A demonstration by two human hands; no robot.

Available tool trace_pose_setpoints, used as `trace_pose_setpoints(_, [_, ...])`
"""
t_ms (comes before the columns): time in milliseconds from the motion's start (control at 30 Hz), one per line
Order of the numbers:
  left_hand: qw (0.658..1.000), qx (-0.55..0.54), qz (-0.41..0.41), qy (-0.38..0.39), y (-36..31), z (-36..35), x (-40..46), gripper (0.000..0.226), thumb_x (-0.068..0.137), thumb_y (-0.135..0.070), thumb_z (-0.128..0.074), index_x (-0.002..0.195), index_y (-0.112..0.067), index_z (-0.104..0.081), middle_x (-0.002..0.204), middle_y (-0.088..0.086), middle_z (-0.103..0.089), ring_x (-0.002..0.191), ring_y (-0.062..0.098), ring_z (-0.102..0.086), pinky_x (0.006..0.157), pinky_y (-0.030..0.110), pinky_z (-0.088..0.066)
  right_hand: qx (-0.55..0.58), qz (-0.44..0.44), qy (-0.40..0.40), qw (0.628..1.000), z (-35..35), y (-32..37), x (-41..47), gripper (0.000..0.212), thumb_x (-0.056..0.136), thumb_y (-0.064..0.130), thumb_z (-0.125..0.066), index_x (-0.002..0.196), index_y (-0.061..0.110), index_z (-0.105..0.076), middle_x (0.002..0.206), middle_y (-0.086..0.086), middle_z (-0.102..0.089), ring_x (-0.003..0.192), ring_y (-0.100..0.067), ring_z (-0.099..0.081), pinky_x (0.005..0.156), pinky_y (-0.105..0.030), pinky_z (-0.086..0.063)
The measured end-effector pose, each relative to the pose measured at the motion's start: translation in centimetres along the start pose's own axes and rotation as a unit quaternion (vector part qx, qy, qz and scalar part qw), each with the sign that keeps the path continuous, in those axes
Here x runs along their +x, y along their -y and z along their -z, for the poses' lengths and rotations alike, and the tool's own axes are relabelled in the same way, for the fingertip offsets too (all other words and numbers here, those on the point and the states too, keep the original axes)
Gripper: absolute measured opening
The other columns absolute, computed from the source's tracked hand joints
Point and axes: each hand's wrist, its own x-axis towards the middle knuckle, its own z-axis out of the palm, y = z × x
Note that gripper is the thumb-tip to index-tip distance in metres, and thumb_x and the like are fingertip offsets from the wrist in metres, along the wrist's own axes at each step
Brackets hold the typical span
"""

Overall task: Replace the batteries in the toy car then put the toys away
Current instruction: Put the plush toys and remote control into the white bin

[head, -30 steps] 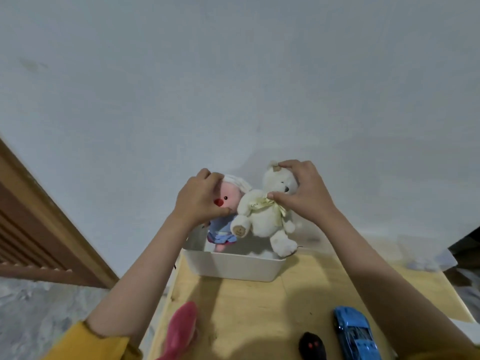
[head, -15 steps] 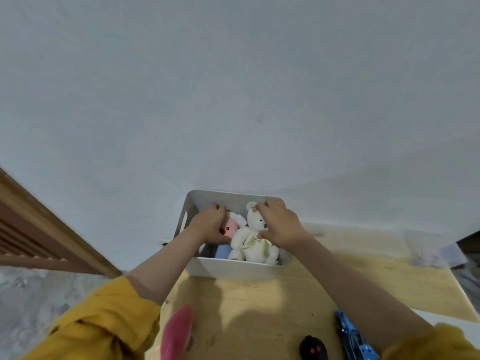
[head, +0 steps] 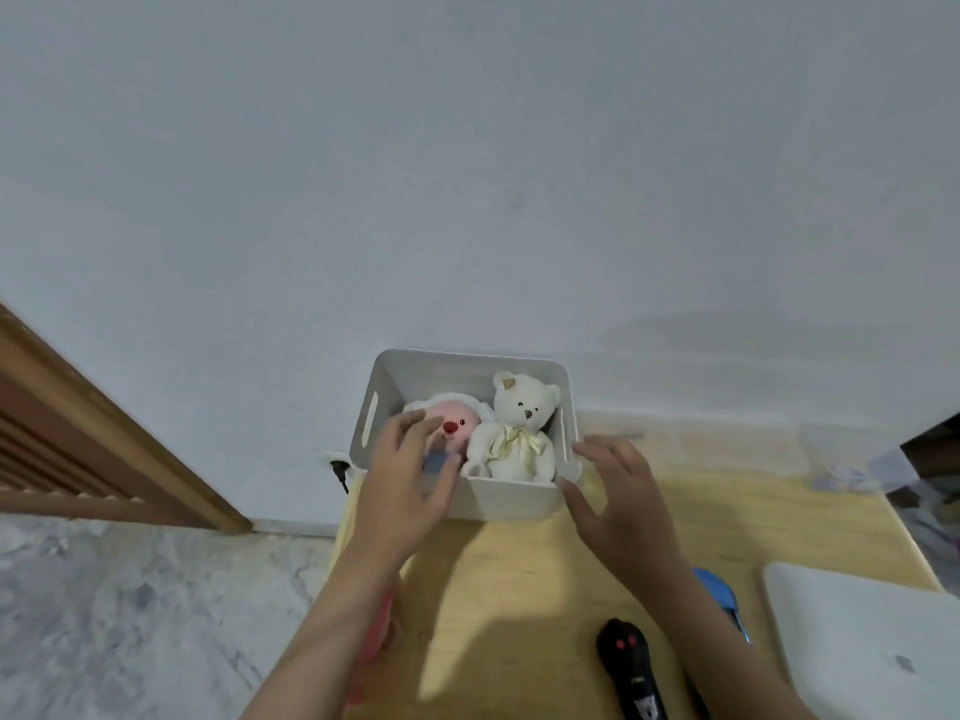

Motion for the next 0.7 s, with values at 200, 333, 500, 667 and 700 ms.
trace_pose_setpoints(200, [0.987, 0.062, 0.143, 0.038, 2.9, 0.1, -9.7, 0.047, 0.083, -0.019, -0.064, 0.128, -0.013, -0.054, 0.127, 0.006, -0.046, 0.117, 0.022, -0.047, 0.087, 0.034, -0.05, -0.066, -0.143, 0.174, 0.972, -0.4, -1.8, -10.1, 0.048, 0.085, 0.03, -0.062, 0.13, 0.022, -0.048, 0.125, 0.0, -0.048, 0.109, -0.016, -0.052, 0.079, -0.025, -0.048])
trace_pose_setpoints(333, [0.928, 0.164, 0.294, 0.161, 5.2, 0.1, -12.5, 0.045, 0.085, -0.033, -0.059, 0.128, -0.022, -0.048, 0.131, 0.008, -0.046, 0.112, 0.036, -0.048, 0.085, 0.045, -0.048, -0.134, -0.239, 0.304, 0.912, -1.2, -2.5, -13.7, 0.071, 0.088, 0.037, -0.053, 0.146, 0.034, -0.013, 0.138, -0.008, -0.035, 0.115, -0.022, -0.05, 0.084, -0.031, -0.05])
trace_pose_setpoints(500, [0.924, 0.144, 0.318, 0.158, 5.6, 0.4, -13.7, 0.044, 0.088, -0.032, -0.056, 0.131, -0.03, -0.045, 0.109, 0.007, -0.05, 0.09, 0.03, -0.059, 0.063, 0.034, -0.046, -0.151, -0.261, 0.318, 0.899, -2.0, -3.1, -15.4, 0.075, 0.089, 0.032, -0.056, 0.148, 0.031, -0.01, 0.136, -0.01, -0.036, 0.106, -0.02, -0.055, 0.082, -0.03, -0.052])
trace_pose_setpoints(667, [0.915, 0.139, 0.347, 0.149, 5.2, 0.3, -13.6, 0.058, 0.081, -0.04, -0.064, 0.132, -0.025, -0.042, 0.115, 0.01, -0.045, 0.087, 0.03, -0.06, 0.069, 0.037, -0.053, -0.116, -0.264, 0.267, 0.919, -2.3, -3.7, -16.2, 0.067, 0.085, 0.026, -0.057, 0.144, 0.028, -0.024, 0.128, -0.006, -0.042, 0.102, -0.017, -0.054, 0.08, -0.029, -0.053])
trace_pose_setpoints(700, [0.915, 0.132, 0.351, 0.147, 5.1, 0.4, -13.7, 0.06, 0.081, -0.041, -0.065, 0.133, -0.025, -0.041, 0.116, 0.011, -0.045, 0.086, 0.03, -0.06, 0.07, 0.037, -0.053, -0.106, -0.259, 0.254, 0.926, -2.3, -3.8, -16.4, 0.066, 0.085, 0.027, -0.058, 0.143, 0.027, -0.026, 0.127, -0.006, -0.043, 0.103, -0.018, -0.053, 0.081, -0.03, -0.053])
